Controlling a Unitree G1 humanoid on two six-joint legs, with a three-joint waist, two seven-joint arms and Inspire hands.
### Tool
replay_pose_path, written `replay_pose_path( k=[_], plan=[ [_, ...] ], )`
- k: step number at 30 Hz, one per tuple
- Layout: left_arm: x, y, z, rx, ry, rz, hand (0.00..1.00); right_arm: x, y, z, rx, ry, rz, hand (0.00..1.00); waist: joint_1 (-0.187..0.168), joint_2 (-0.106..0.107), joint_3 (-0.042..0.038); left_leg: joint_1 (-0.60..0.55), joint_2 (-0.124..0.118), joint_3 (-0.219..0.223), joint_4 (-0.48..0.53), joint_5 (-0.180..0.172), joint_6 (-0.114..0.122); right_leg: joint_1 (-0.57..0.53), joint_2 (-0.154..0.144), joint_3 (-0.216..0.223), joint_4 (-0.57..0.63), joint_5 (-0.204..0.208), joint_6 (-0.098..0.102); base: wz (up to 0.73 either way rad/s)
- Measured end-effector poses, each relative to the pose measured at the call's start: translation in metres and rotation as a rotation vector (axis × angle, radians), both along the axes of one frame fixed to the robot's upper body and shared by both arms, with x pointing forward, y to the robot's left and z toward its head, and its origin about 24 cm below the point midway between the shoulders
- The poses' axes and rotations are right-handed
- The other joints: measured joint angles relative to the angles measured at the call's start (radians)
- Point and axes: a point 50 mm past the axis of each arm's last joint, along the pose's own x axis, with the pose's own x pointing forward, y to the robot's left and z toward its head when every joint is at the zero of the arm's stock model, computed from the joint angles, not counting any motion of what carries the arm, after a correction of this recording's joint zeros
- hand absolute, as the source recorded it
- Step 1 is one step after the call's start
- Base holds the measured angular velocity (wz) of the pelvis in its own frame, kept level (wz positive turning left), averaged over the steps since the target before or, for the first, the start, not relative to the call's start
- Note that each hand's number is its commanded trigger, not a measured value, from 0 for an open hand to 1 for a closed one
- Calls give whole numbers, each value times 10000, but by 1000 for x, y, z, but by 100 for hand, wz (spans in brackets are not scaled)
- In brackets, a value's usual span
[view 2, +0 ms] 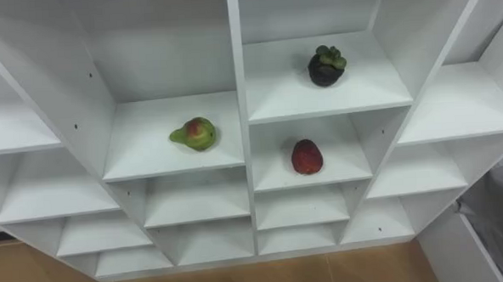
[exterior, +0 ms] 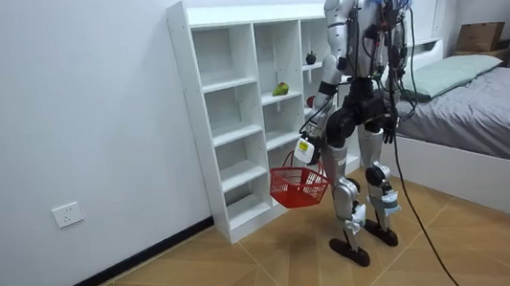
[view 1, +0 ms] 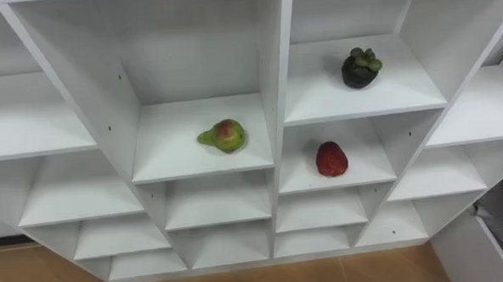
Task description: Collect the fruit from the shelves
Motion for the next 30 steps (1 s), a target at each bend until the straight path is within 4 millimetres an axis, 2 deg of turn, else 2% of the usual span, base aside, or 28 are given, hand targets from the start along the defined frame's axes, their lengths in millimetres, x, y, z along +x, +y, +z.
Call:
replay_pose_path(
  k=[15, 22, 28, 30],
  plan=[
    [-1, 1, 0, 68, -21, 13, 100, -1, 3, -1, -129, 47, -33, 0, 1, -98, 18, 13, 0, -1, 2, 0, 0, 3, -6, -12, -3, 0, 0, 0],
    [0, 1, 0, 117, -140, -20, 100, 2, 1, 1, -757, -169, -105, 0, 10, -53, 48, 8, -2, -6, -2, 0, 0, 17, -5, 37, 3, 0, 0, 0],
    [0, 1, 0, 139, -197, -39, 100, 8, -3, 3, -1546, -578, -272, 0, 3, 22, 64, 10, 3, -21, 7, 0, 0, 14, -1, 11, 24, 1, -1, 0],
    [0, 0, 0, 177, -260, -57, 100, 17, -5, 7, -1925, -1033, -179, 0, 7, 8, 51, -18, 3, -2, 12, 0, 0, -26, -1, 39, 44, 1, 0, 0]
  ],
)
